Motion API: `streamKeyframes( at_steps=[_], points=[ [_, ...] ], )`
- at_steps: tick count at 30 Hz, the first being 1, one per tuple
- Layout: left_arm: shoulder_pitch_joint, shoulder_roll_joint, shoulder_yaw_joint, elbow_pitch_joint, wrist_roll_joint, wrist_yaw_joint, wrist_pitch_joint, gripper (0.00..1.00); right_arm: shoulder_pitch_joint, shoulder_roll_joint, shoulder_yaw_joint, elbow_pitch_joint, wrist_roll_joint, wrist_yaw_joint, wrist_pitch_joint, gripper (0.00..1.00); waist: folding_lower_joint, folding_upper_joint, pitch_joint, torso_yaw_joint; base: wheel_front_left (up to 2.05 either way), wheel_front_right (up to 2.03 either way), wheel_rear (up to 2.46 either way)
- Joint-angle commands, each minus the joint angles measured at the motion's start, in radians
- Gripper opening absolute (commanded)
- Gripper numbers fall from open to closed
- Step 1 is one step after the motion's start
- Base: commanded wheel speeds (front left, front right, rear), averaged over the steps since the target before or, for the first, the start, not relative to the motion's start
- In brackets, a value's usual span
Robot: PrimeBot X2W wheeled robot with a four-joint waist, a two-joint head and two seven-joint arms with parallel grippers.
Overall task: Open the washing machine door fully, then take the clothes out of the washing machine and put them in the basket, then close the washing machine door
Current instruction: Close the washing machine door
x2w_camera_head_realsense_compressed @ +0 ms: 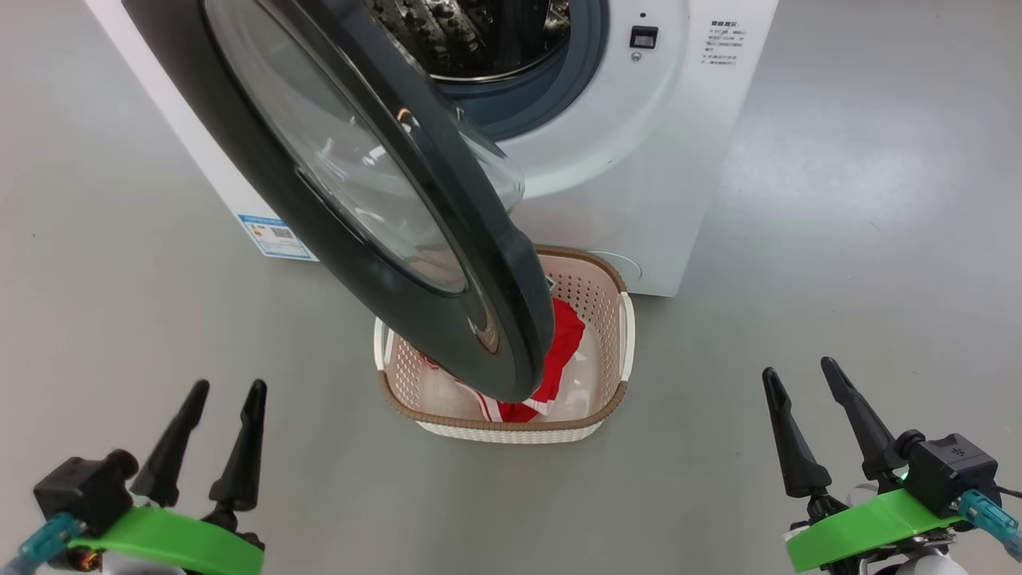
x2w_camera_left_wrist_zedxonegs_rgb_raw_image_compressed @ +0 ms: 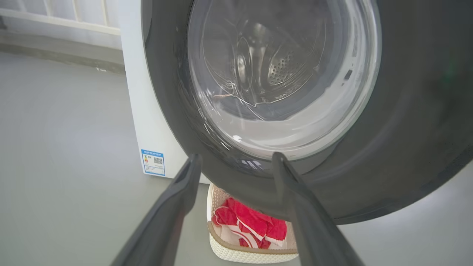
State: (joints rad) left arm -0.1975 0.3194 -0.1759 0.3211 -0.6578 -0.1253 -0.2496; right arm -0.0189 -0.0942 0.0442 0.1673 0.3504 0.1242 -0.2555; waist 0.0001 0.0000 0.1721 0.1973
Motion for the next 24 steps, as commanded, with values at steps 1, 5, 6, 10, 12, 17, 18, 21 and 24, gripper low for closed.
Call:
streamKeyframes(
  at_steps=[1, 5, 6, 10, 12, 17, 18, 21, 24],
  points=[
    [0.003, 0.012, 0.068, -0.045, 0.057, -0.005, -0.012, 1.00, 0.000, -0.014, 0.020, -0.025, -0.009, 0.007, -0.006, 1.00, -0.0001, 0.0000, 0.000, -0.001, 0.00, 0.00, 0.00],
    [0.039, -0.062, 0.157, -0.127, 0.218, -0.005, -0.012, 1.00, -0.001, -0.016, 0.021, -0.024, -0.008, 0.007, -0.006, 1.00, -0.0001, 0.0000, 0.000, -0.002, 0.00, 0.00, 0.00],
    [0.048, -0.079, 0.173, -0.143, 0.250, -0.005, -0.012, 1.00, -0.001, -0.017, 0.021, -0.024, -0.008, 0.007, -0.006, 1.00, -0.0001, 0.0000, 0.000, -0.003, 0.00, 0.00, 0.00],
    [0.076, -0.129, 0.210, -0.181, 0.350, -0.005, -0.012, 1.00, -0.001, -0.017, 0.022, -0.024, -0.008, 0.007, -0.006, 1.00, -0.0001, 0.0000, -0.002, -0.004, 0.00, 0.00, 0.00],
    [0.086, -0.147, 0.218, -0.183, 0.375, -0.005, -0.012, 1.00, 0.000, -0.018, 0.023, -0.023, -0.008, 0.007, -0.006, 1.00, -0.0001, 0.0000, -0.003, -0.004, 0.00, 0.00, 0.00],
    [0.103, -0.165, 0.214, -0.151, 0.403, -0.005, -0.012, 1.00, 0.002, -0.018, 0.027, -0.021, -0.008, 0.007, -0.006, 1.00, -0.0001, 0.0000, -0.007, -0.006, 0.00, 0.00, 0.00],
    [0.104, -0.167, 0.216, -0.146, 0.404, -0.005, -0.012, 1.00, 0.002, -0.019, 0.027, -0.021, -0.008, 0.007, -0.006, 1.00, -0.0001, 0.0000, -0.008, -0.006, 0.00, 0.00, 0.00],
    [0.104, -0.170, 0.219, -0.141, 0.408, -0.005, -0.012, 1.00, 0.003, -0.019, 0.026, -0.021, -0.008, 0.007, -0.006, 1.00, -0.0001, 0.0000, -0.010, -0.006, 0.00, 0.00, 0.00],
    [0.104, -0.167, 0.220, -0.139, 0.411, -0.005, -0.012, 1.00, 0.004, -0.019, 0.025, -0.022, -0.008, 0.007, -0.006, 1.00, -0.0001, 0.0000, -0.011, -0.005, 0.00, 0.00, 0.00]
  ],
)
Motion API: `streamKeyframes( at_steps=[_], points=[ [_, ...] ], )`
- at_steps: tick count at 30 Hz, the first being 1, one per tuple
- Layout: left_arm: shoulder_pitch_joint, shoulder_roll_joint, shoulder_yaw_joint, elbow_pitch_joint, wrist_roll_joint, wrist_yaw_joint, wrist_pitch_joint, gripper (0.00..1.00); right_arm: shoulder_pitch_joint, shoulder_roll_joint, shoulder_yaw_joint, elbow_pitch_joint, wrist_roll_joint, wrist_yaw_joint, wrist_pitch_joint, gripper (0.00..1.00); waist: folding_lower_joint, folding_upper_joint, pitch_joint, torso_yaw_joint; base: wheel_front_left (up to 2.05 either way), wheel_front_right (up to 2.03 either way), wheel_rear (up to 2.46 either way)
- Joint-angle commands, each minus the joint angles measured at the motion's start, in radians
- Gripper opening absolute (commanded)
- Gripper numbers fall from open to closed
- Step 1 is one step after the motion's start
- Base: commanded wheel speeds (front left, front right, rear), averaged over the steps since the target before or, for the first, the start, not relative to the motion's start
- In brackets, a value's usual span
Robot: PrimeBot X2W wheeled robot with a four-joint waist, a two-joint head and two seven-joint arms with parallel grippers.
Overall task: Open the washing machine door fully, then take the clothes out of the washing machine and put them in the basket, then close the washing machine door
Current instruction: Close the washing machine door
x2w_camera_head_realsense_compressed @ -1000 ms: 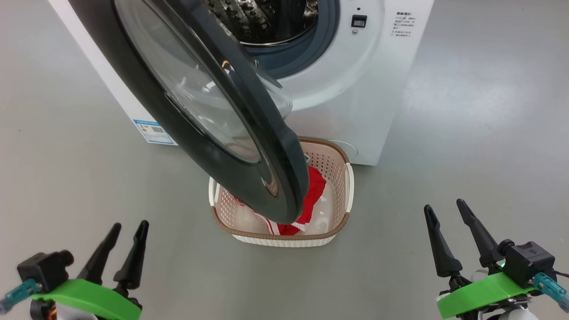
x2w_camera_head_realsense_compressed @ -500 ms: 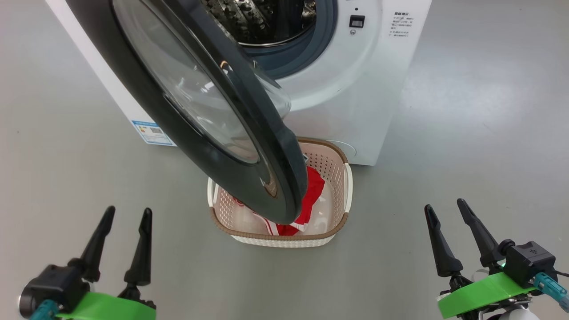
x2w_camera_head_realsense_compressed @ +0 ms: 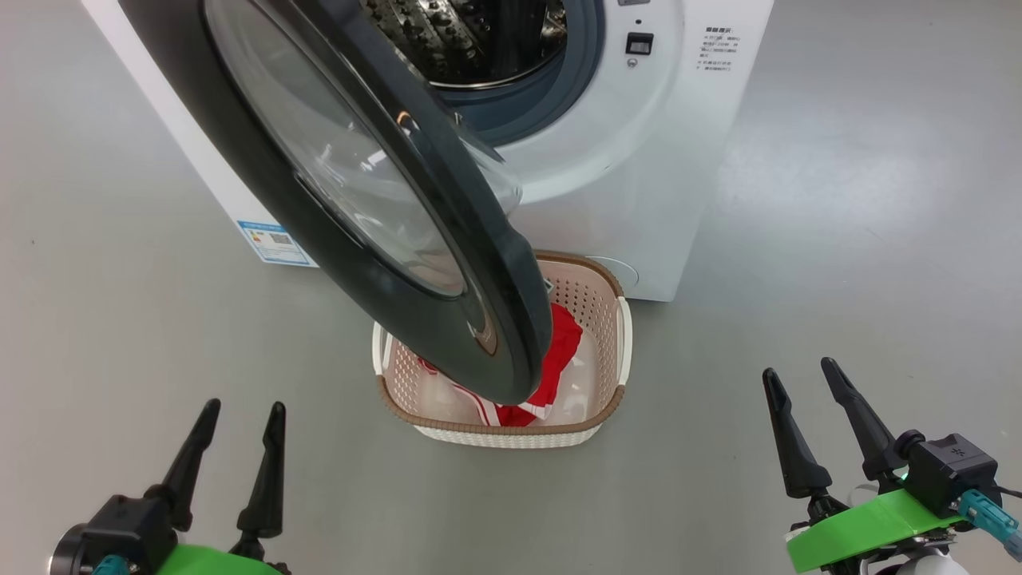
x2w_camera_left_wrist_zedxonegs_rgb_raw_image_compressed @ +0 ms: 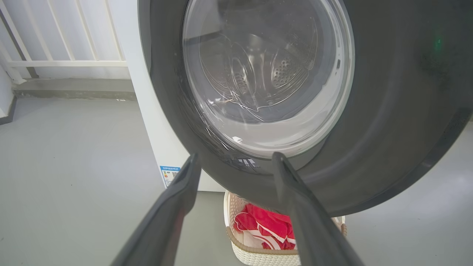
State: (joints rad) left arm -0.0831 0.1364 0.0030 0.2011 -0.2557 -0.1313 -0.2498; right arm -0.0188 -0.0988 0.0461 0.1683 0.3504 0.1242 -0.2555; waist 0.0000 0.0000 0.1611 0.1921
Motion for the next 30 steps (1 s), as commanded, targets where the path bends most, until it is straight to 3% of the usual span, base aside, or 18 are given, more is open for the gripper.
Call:
streamKeyframes(
  at_steps=[1, 8, 9, 10, 12, 21, 23, 30],
  points=[
    [-0.011, 0.017, 0.041, -0.019, 0.009, 0.001, -0.012, 1.00, 0.004, -0.014, 0.022, -0.023, -0.008, 0.007, -0.006, 1.00, 0.0000, 0.0000, -0.001, 0.001, 0.00, 0.00, 0.00],
    [-0.016, 0.025, 0.025, -0.025, -0.024, 0.001, -0.012, 1.00, 0.004, -0.013, 0.024, -0.022, -0.007, 0.007, -0.006, 1.00, 0.0000, 0.0000, -0.003, 0.004, 0.00, 0.00, 0.00],
    [-0.019, 0.033, 0.016, -0.029, -0.036, 0.001, -0.012, 0.78, 0.004, -0.013, 0.024, -0.022, -0.007, 0.007, -0.006, 1.00, 0.0000, 0.0000, -0.003, 0.004, 0.00, 0.00, 0.00],
    [-0.022, 0.039, 0.010, -0.034, -0.053, 0.001, -0.012, 0.43, 0.003, -0.013, 0.024, -0.022, -0.007, 0.007, -0.006, 1.00, 0.0000, 0.0000, -0.003, 0.004, 0.00, 0.00, 0.00],
    [-0.032, 0.058, 0.001, -0.046, -0.083, 0.001, -0.012, 0.00, 0.002, -0.013, 0.025, -0.021, -0.007, 0.007, -0.006, 1.00, 0.0000, 0.0000, -0.003, 0.005, 0.00, 0.00, 0.00],
    [-0.108, 0.158, -0.043, -0.115, -0.212, 0.001, -0.012, 0.00, -0.001, -0.010, 0.025, -0.022, -0.007, 0.007, -0.006, 1.00, 0.0000, 0.0000, 0.004, 0.000, 0.00, 0.00, 0.00],
    [-0.154, 0.214, -0.072, -0.138, -0.256, 0.001, -0.012, 0.00, -0.006, -0.010, 0.027, -0.022, -0.006, 0.007, -0.006, 1.00, 0.0000, 0.0000, 0.011, -0.005, 0.00, 0.00, 0.00],
    [-0.271, 0.322, -0.181, -0.166, -0.322, 0.001, -0.012, 0.00, -0.017, -0.007, 0.024, -0.026, -0.007, 0.007, -0.006, 1.00, 0.0000, 0.0000, 0.031, -0.026, 0.00, 0.00, 0.00]
  ],
)
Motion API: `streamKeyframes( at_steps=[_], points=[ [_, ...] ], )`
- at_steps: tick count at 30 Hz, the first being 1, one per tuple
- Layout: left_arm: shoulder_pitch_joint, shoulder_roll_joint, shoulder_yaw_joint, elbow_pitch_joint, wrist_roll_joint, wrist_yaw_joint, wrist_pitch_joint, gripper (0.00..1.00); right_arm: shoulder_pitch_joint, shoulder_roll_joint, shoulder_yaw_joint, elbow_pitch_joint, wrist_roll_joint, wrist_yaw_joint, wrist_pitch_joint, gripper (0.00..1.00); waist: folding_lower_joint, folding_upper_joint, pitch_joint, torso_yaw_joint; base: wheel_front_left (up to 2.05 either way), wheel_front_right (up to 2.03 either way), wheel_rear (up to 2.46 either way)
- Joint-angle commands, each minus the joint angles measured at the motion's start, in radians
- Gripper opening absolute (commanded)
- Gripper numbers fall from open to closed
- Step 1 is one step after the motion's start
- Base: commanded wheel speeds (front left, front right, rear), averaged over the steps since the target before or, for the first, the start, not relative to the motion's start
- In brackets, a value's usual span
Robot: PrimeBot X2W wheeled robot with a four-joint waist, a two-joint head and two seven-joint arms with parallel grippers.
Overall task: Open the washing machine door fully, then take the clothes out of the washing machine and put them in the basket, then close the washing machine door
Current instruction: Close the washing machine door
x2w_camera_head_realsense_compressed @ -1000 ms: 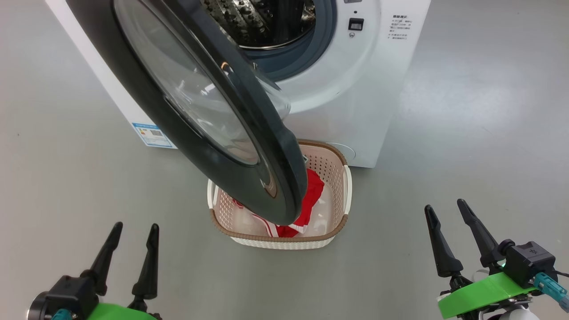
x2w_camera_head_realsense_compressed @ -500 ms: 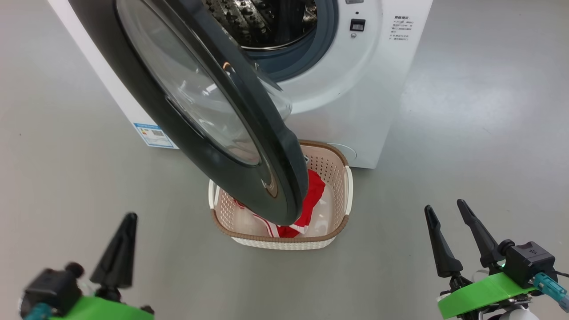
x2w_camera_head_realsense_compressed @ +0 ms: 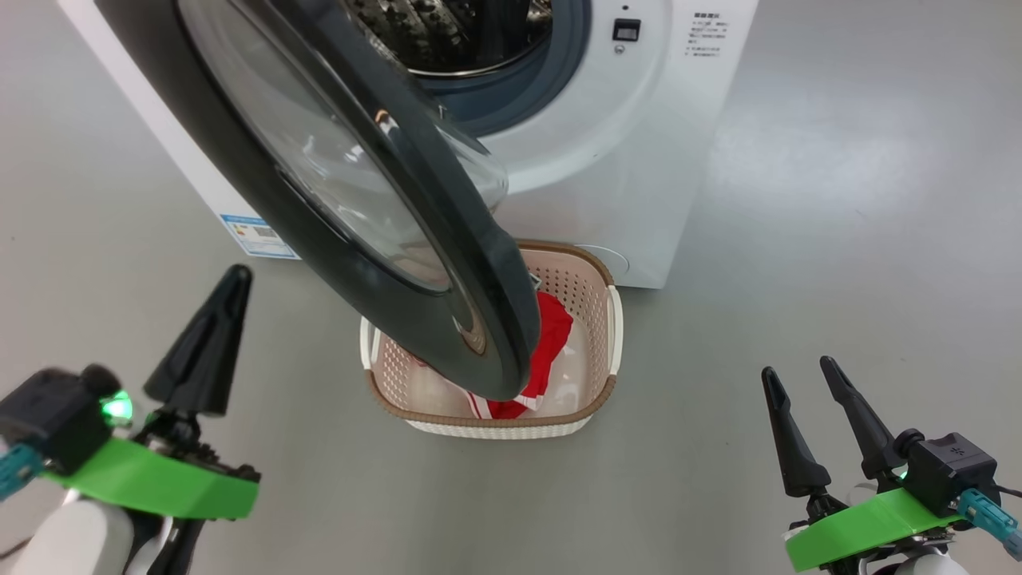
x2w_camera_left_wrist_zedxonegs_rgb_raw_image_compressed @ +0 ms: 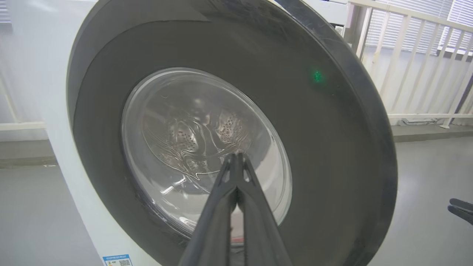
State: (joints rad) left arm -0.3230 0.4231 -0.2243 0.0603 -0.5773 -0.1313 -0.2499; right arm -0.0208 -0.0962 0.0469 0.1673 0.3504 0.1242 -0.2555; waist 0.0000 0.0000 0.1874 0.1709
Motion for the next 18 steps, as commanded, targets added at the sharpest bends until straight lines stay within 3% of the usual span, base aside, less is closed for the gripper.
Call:
streamKeyframes(
  at_steps=[1, 8, 18],
  points=[
    [-0.048, 0.047, 0.026, -0.026, -0.006, 0.001, -0.012, 0.00, -0.017, -0.009, 0.023, -0.025, -0.007, 0.007, -0.006, 1.00, 0.0000, 0.0000, 0.008, -0.008, 0.00, 0.00, 0.00],
    [-0.160, 0.096, -0.104, -0.022, -0.059, 0.001, -0.012, 0.00, -0.034, -0.007, 0.018, -0.032, -0.010, 0.007, -0.006, 1.00, 0.0000, 0.0000, 0.040, -0.035, 0.00, 0.00, 0.00],
    [-0.254, 0.115, -0.169, -0.011, -0.086, 0.001, -0.012, 0.00, -0.051, -0.001, 0.008, -0.040, -0.015, 0.007, -0.006, 1.00, 0.0000, 0.0000, 0.075, -0.063, 0.00, 0.00, 0.00]
  ],
)
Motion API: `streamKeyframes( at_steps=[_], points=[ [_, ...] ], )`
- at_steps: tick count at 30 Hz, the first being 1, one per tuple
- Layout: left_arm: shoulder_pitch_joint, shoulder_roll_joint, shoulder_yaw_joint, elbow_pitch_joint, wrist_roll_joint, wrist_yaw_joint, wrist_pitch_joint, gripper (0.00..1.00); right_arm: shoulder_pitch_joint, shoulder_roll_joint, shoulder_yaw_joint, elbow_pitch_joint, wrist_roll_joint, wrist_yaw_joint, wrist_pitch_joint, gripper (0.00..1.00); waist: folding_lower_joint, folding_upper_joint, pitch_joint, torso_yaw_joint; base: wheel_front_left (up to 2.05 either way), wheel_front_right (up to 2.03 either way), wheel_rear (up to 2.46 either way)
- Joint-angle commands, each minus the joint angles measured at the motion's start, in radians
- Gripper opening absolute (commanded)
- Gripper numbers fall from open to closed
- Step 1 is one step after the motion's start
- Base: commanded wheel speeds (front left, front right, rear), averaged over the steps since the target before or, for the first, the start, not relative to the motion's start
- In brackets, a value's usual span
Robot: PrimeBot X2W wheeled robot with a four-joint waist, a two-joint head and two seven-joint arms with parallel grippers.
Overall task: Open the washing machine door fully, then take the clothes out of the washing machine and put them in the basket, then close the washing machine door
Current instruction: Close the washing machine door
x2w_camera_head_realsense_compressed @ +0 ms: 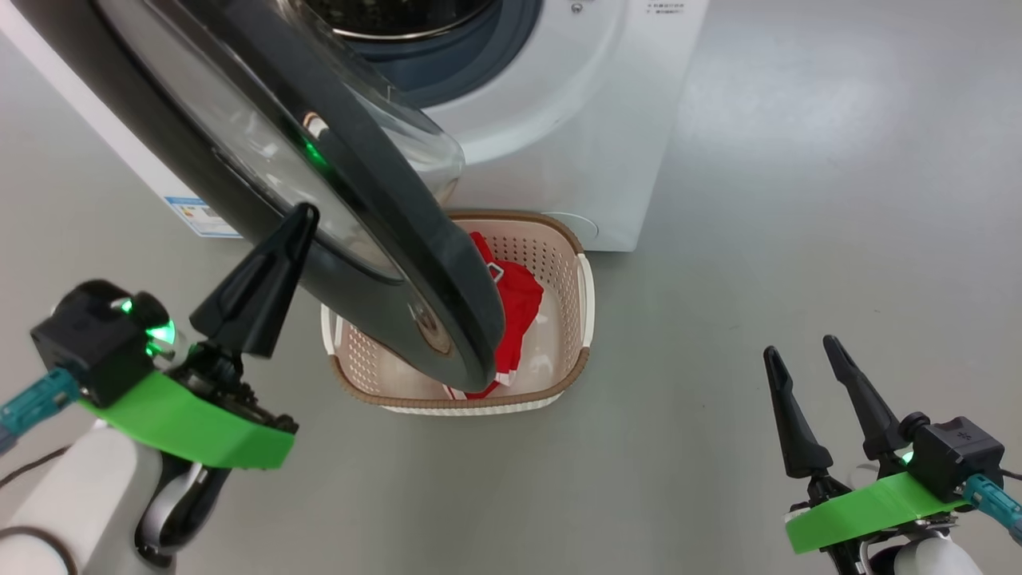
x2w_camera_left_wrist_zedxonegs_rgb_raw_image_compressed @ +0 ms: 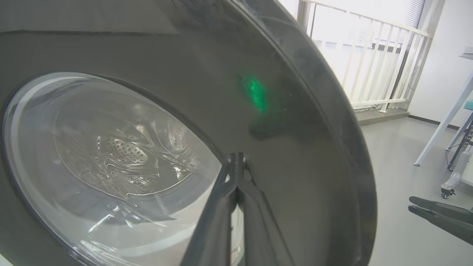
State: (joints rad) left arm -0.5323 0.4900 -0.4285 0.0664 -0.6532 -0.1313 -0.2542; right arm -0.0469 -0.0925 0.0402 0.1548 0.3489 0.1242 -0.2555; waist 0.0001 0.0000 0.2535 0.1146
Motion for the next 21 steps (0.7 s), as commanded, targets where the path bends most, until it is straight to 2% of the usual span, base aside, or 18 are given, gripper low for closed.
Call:
streamKeyframes(
  at_steps=[1, 13, 21],
  points=[
    [-0.052, 0.050, 0.030, -0.015, -0.011, 0.001, -0.008, 0.00, -0.027, -0.004, 0.014, -0.028, -0.013, 0.007, -0.006, 1.00, -0.0001, 0.0000, 0.012, -0.008, 0.00, 0.00, 0.00],
    [-0.117, 0.058, -0.009, 0.011, -0.014, 0.001, -0.008, 0.00, -0.049, 0.008, 0.016, -0.030, -0.016, 0.007, -0.006, 1.00, -0.0001, 0.0000, 0.041, -0.028, 0.00, 0.00, 0.00],
    [-0.168, 0.067, -0.034, 0.046, 0.076, 0.001, -0.008, 0.00, -0.060, 0.016, 0.020, -0.027, -0.015, 0.007, -0.006, 1.00, -0.0001, 0.0000, 0.053, -0.044, 0.00, 0.00, 0.00]
  ],
)
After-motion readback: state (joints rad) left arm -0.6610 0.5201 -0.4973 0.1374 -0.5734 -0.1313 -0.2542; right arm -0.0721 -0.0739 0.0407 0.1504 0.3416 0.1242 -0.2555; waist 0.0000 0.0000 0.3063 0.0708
